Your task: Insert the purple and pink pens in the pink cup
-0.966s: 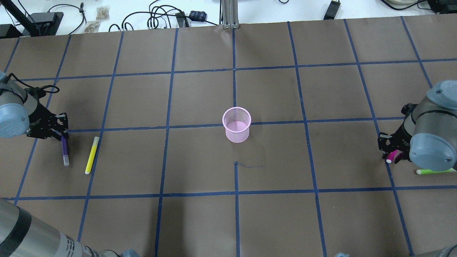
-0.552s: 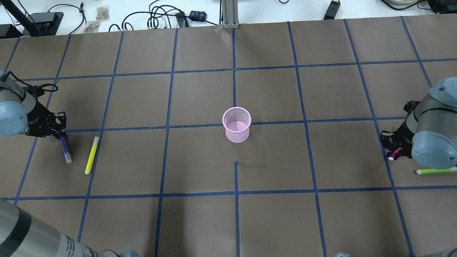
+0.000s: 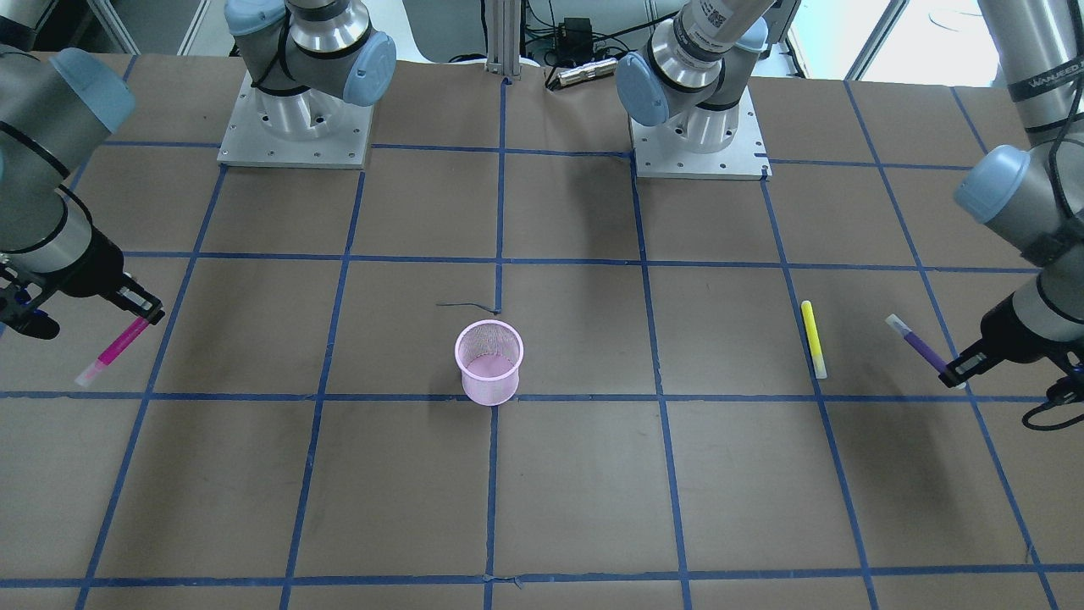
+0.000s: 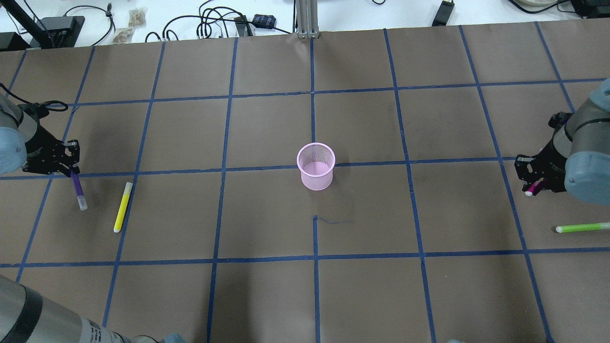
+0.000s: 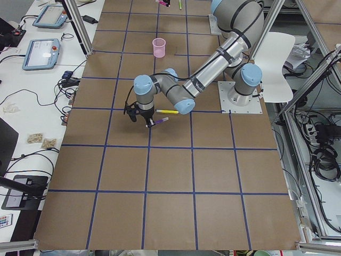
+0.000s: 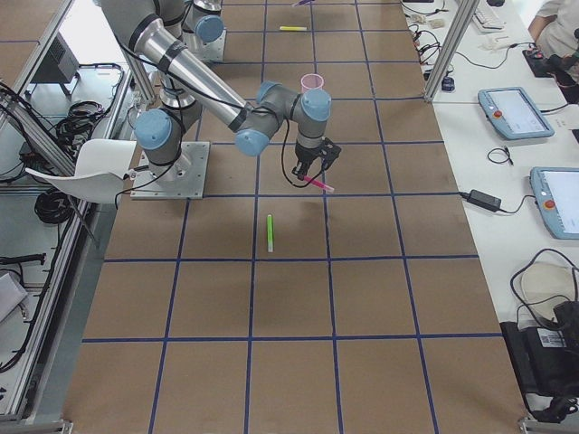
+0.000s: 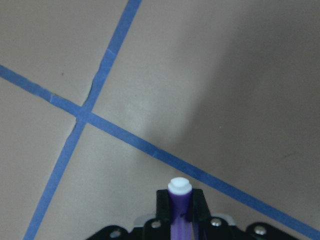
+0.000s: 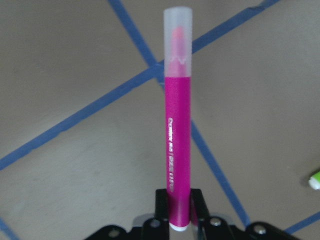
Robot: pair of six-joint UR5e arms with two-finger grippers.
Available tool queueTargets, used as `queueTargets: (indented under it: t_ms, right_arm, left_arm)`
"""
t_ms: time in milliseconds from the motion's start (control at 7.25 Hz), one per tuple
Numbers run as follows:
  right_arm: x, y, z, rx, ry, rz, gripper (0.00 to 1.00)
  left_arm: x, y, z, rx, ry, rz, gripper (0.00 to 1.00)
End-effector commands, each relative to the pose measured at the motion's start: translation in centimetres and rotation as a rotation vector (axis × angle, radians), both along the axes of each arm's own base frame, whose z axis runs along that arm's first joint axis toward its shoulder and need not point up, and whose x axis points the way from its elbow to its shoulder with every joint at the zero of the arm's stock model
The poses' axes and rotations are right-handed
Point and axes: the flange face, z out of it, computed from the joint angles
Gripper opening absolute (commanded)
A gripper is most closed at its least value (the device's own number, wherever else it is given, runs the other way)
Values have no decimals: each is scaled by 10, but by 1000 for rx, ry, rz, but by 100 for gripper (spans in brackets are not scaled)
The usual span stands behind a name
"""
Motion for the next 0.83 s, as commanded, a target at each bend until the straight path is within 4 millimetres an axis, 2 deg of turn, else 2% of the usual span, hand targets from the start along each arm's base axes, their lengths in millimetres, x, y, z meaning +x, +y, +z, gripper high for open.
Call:
queueTargets:
  t_ms: [0,276,414,552,690]
  right_arm:
    - [77,-26,41,19,-46,56,0]
    - [171,-48,74,18,-279,-106,0]
    - [230,-63,84,54,-379,-228,0]
    - [286,-72,104,73,-418,-308,0]
    - [331,-72,117,118,-456,-401,0]
  left_arm:
    - [-20,-10,51,-53,-37,-36,0]
    - [-63,-19,70,-56,-100,-95,0]
    - [-86,-23,77,-54,-145,-132,0]
    - [-98,-26,77,-57,-150,-145,0]
    - [-101,-27,76,-57,-147,-143,0]
